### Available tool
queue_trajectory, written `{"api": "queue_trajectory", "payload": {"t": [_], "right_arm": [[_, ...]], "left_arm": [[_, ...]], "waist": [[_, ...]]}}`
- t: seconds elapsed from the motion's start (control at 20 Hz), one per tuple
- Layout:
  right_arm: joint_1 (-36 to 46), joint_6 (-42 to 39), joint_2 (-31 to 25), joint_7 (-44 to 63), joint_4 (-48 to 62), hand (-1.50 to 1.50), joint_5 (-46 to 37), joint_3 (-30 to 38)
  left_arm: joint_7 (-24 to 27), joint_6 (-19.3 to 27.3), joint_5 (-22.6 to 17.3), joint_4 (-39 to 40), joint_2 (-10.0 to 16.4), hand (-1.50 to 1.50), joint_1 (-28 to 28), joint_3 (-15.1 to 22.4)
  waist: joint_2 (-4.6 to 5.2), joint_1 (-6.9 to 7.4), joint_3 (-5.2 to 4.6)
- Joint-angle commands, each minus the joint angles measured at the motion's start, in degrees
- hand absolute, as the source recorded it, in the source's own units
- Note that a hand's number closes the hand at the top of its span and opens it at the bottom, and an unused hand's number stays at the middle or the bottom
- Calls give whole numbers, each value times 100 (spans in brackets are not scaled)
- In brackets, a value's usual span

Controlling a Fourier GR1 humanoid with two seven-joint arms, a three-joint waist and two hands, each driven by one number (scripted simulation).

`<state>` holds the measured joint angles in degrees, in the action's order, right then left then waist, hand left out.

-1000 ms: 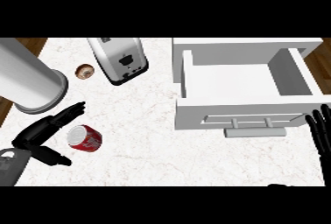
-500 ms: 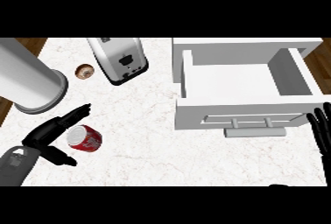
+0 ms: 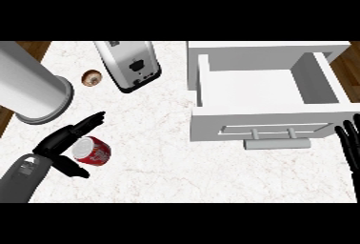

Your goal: Pick up the can, place it into the drawer and close the drawer

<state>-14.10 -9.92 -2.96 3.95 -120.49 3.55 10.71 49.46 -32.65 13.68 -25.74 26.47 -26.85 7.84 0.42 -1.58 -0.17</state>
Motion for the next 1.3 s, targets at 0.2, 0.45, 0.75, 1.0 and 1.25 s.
{"api": "queue_trajectory", "payload": {"t": [0.2,0.45,0.75,1.0,1.25], "right_arm": [[-82,31,140,5,-122,-150,-133,-165],[8,-135,-73,-138,143,-150,152,196],[107,-5,-30,30,-15,-150,1,127],[-312,-81,137,97,-389,-150,241,105],[-151,-85,23,42,-179,-150,377,366]], "left_arm": [[684,-651,-21,536,-299,-150,-295,104],[729,-647,48,652,-437,-150,-438,232],[850,-654,86,358,-580,-150,-167,466],[651,-934,-102,137,-539,150,-313,463],[543,-1164,-232,3,-616,150,-105,608]], "waist": [[4,-7,1],[5,4,5],[-25,100,11],[-45,79,14],[-47,114,17]]}}
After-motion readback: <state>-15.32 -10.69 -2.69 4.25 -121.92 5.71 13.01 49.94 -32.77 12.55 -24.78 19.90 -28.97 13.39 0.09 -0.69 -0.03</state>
